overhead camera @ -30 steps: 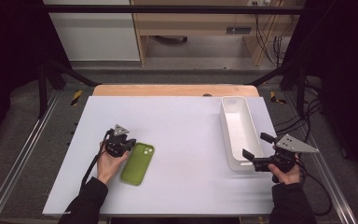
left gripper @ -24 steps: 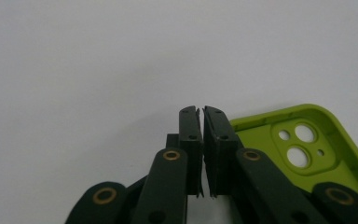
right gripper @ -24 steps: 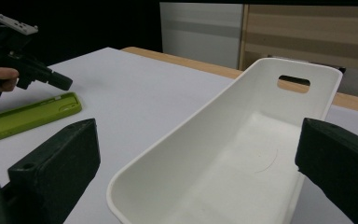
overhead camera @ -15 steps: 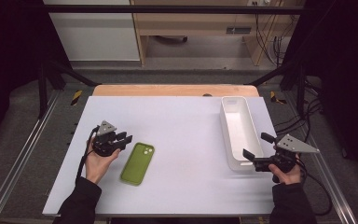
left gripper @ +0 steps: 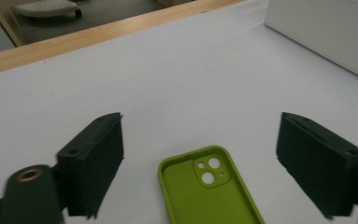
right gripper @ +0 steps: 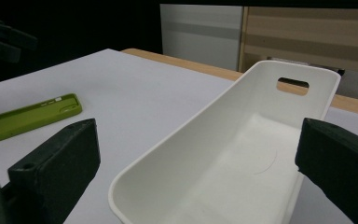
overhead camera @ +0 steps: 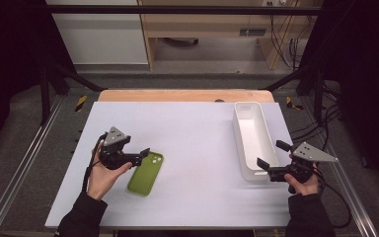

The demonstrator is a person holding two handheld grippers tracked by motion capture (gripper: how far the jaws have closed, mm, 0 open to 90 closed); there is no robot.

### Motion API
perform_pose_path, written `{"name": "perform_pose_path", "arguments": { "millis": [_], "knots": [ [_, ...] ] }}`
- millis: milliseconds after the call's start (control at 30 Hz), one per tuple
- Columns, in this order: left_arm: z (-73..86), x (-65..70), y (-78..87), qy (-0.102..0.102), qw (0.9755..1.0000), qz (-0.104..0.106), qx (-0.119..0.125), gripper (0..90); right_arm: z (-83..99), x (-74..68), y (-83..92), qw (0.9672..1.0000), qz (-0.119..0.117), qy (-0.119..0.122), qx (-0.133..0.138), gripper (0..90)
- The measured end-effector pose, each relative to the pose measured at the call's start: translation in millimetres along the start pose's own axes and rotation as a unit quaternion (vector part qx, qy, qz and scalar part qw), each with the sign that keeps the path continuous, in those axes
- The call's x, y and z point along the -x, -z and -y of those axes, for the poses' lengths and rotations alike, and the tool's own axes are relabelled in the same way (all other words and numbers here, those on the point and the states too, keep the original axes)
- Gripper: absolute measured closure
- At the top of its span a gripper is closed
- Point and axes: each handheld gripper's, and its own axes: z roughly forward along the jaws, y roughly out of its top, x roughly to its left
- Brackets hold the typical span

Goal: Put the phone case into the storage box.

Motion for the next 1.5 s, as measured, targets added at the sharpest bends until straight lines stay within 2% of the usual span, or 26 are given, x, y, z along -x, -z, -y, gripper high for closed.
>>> {"name": "perform_pose_path", "arguments": {
  "millis": [67,167,533,800,967,1200,1367,1500],
  "knots": [
    [-1.6,4.5,0.0,-0.003,0.9999,-0.008,-0.008,3.2,-0.2,0.0,0.2,1.0,0.0,-0.001,0.0,0.5],
    [-3.6,8.5,1.2,-0.002,0.9999,-0.002,-0.012,0.0,-0.2,-0.1,0.2,1.0,0.0,0.0,0.001,0.5],
    [-6.2,22.9,-3.5,-0.009,0.9994,0.031,-0.007,0.0,-0.3,-0.1,0.2,1.0,0.0,0.001,0.0,0.5],
    [-4.4,22.8,-5.1,-0.007,0.999,0.041,-0.016,0.0,-0.2,-0.1,0.3,1.0,0.0,0.0,0.0,0.5],
    [-2.4,20.4,-4.9,-0.004,0.9988,0.039,-0.028,0.0,-0.2,-0.1,0.1,1.0,0.001,0.001,0.0,0.5],
    [8.7,12.1,-6.9,0.009,0.9979,0.023,-0.06,0.0,-0.4,-0.1,0.6,1.0,0.0,-0.001,0.0,0.5],
    [17.1,6.5,-6.4,0.018,0.9973,0.014,-0.07,0.0,-0.4,-0.1,0.7,1.0,0.001,0.0,0.001,0.5],
    [21.5,3.0,-7.9,0.016,0.9969,0.001,-0.077,0.0,-0.2,-0.1,0.3,1.0,0.0,0.0,0.0,0.5]
  ]
}}
